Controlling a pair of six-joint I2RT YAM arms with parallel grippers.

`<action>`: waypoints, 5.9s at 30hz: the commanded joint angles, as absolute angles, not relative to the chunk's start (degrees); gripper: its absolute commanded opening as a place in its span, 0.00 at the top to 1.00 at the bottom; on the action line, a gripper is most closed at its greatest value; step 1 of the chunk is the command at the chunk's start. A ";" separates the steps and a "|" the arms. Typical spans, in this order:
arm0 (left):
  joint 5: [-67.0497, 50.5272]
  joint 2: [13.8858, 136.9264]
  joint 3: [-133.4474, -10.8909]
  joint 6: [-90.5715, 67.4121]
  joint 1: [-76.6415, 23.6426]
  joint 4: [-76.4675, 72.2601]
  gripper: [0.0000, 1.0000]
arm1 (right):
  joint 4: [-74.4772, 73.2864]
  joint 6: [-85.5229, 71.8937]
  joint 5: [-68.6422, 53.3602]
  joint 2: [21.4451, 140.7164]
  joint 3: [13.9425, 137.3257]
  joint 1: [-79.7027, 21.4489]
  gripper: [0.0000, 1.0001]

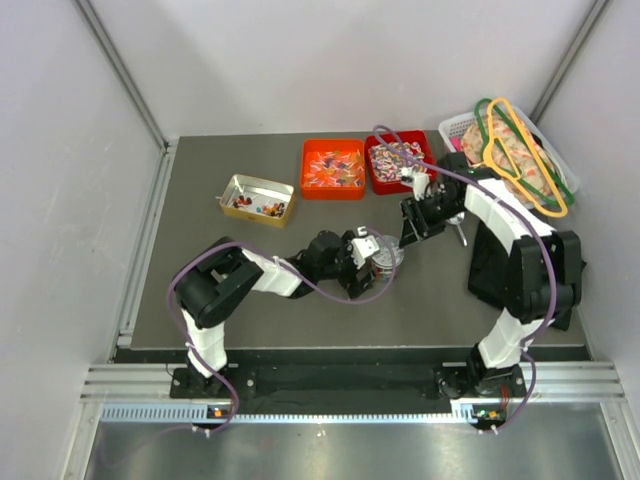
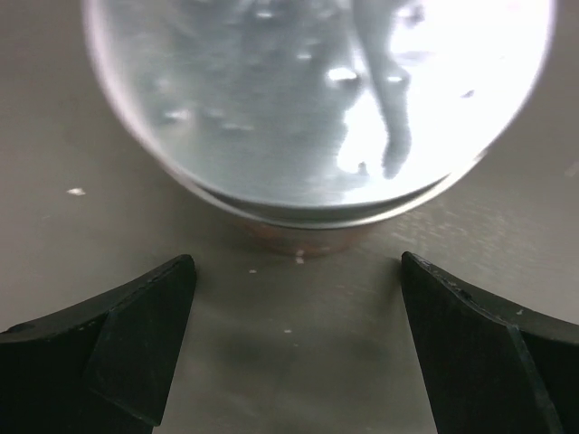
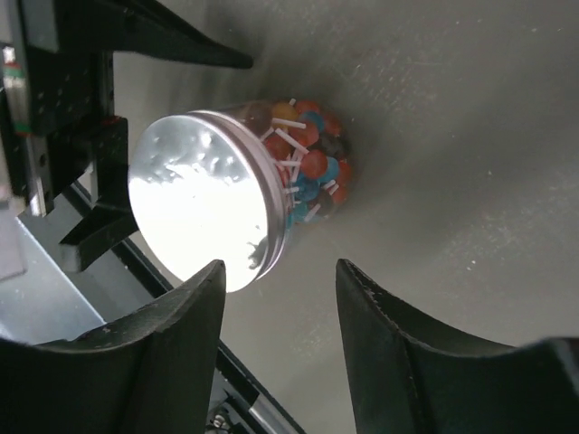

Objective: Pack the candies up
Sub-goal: Screw the bottle lid onto the packing bottle.

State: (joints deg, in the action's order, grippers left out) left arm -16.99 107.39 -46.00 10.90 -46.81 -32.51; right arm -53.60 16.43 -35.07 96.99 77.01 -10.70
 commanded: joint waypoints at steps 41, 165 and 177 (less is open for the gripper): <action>-19.25 110.04 -50.71 11.95 -46.76 -25.84 0.01 | -47.81 13.71 -33.57 101.34 79.54 -13.72 0.53; -12.30 117.42 -58.89 7.03 -45.27 -26.37 0.01 | -53.61 14.94 -33.31 98.88 70.22 -21.88 0.92; -11.25 117.60 -59.68 5.27 -43.95 -25.67 0.01 | -58.53 17.75 -35.86 98.18 69.44 -21.97 0.96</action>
State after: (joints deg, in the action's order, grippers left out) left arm -18.11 114.93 -57.41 8.97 -46.50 -28.75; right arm -43.83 16.43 -29.06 95.53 74.32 -16.88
